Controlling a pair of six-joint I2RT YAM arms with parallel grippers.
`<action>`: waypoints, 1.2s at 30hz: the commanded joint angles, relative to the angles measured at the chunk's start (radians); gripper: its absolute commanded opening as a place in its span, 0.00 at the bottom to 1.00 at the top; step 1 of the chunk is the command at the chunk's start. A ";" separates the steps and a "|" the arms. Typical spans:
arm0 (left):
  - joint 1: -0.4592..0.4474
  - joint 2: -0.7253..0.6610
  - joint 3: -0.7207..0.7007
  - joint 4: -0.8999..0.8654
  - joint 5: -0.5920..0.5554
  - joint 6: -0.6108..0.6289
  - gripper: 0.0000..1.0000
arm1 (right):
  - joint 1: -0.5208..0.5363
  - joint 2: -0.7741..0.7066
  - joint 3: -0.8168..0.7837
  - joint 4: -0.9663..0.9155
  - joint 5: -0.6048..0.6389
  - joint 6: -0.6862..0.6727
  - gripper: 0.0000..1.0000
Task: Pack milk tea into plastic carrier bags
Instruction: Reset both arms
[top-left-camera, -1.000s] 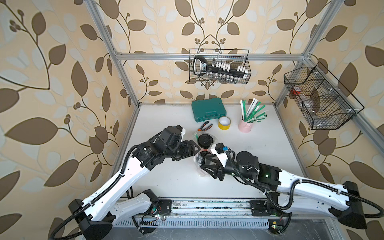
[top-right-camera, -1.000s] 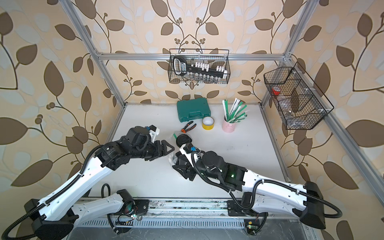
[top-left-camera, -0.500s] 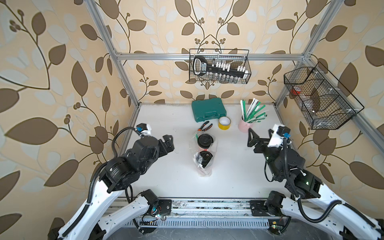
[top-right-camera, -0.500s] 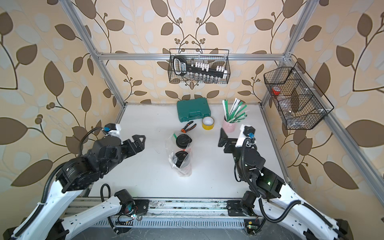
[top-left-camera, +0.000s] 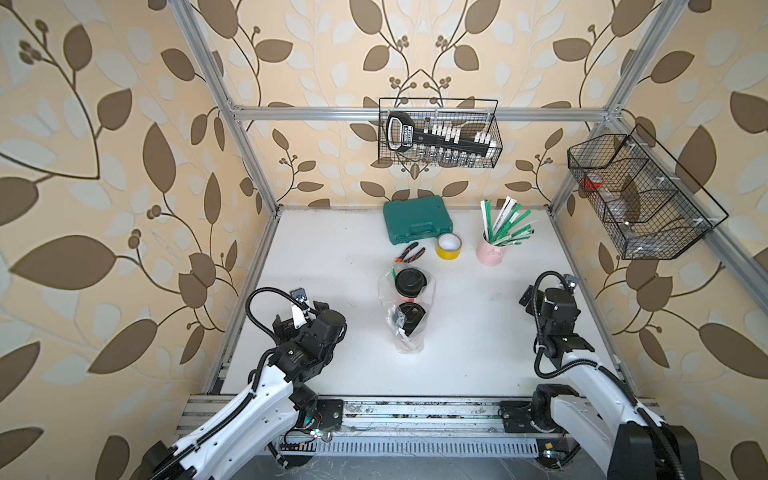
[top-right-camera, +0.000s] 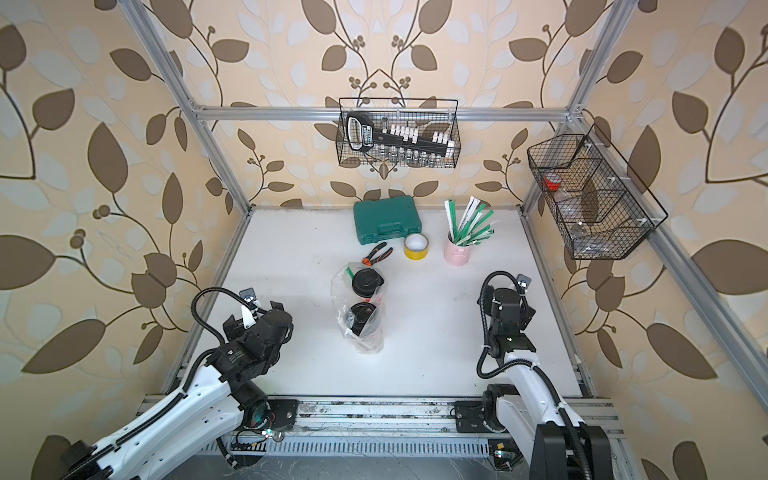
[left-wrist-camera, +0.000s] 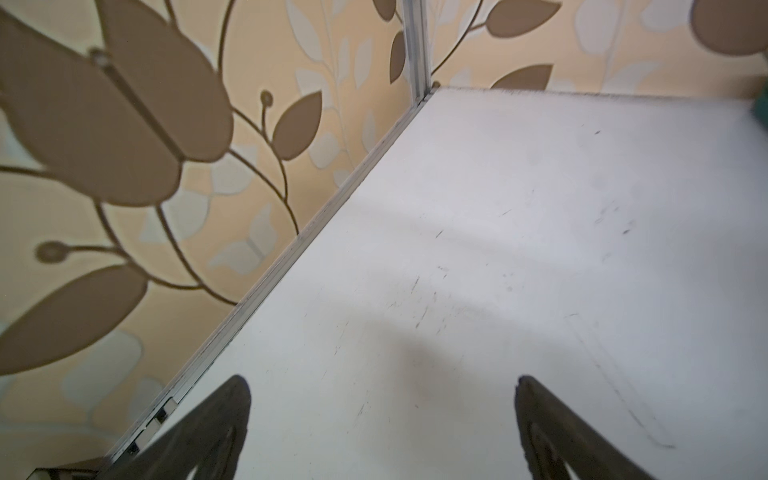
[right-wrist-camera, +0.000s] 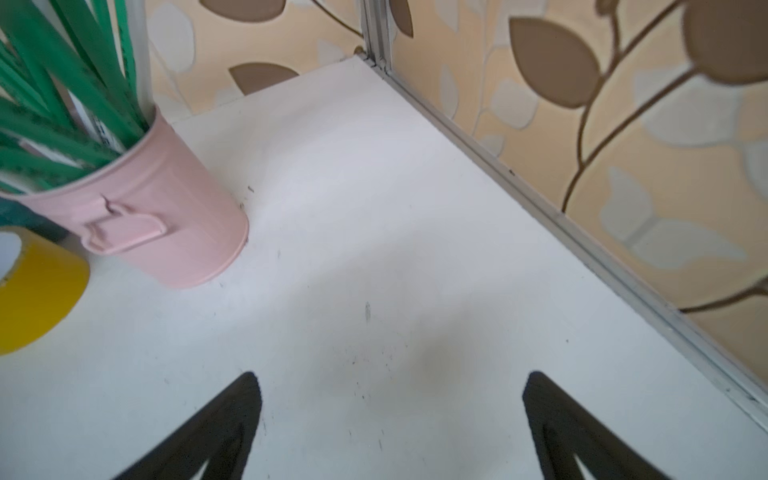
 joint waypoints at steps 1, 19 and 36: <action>0.135 0.110 -0.052 0.393 0.131 0.152 0.99 | -0.002 0.073 -0.076 0.396 -0.048 -0.043 1.00; 0.437 0.818 -0.062 1.401 0.729 0.422 0.99 | 0.066 0.553 -0.034 0.937 -0.148 -0.244 1.00; 0.442 0.787 0.079 1.056 0.823 0.418 0.99 | 0.067 0.554 -0.021 0.908 -0.167 -0.251 1.00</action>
